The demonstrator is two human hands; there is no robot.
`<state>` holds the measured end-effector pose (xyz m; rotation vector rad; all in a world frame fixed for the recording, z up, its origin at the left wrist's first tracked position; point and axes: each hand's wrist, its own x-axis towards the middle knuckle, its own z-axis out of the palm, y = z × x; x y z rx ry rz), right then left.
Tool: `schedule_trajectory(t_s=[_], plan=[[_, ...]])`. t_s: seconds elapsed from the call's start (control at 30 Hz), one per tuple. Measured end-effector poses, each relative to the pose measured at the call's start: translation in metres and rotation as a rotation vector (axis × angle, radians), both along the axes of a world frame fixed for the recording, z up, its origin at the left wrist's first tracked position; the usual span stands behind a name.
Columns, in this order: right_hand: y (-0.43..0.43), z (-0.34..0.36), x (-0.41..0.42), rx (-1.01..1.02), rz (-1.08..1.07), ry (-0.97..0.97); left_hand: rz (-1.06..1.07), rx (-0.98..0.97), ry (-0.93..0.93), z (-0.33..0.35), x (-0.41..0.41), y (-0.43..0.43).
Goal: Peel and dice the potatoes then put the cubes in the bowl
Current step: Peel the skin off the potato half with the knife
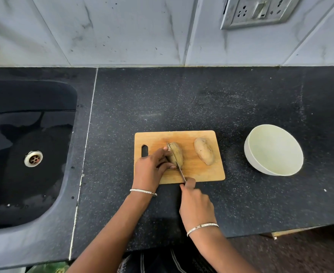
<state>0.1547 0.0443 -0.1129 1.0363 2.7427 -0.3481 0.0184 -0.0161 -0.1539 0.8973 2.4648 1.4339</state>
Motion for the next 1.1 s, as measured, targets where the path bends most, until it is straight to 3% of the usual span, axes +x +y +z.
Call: schedule_trajectory(t_s=[0.23,0.43,1.1], plan=[[-0.004,0.017,0.035,-0.077,0.011,-0.058,-0.019,0.013,-0.083,0.001,0.0,-0.002],[-0.002,0.033,0.035,-0.126,-0.047,0.08,-0.013,0.015,-0.079,0.002,0.0,-0.002],[-0.006,0.014,0.003,0.062,-0.015,-0.011,0.006,0.024,0.115,-0.008,0.005,-0.006]])
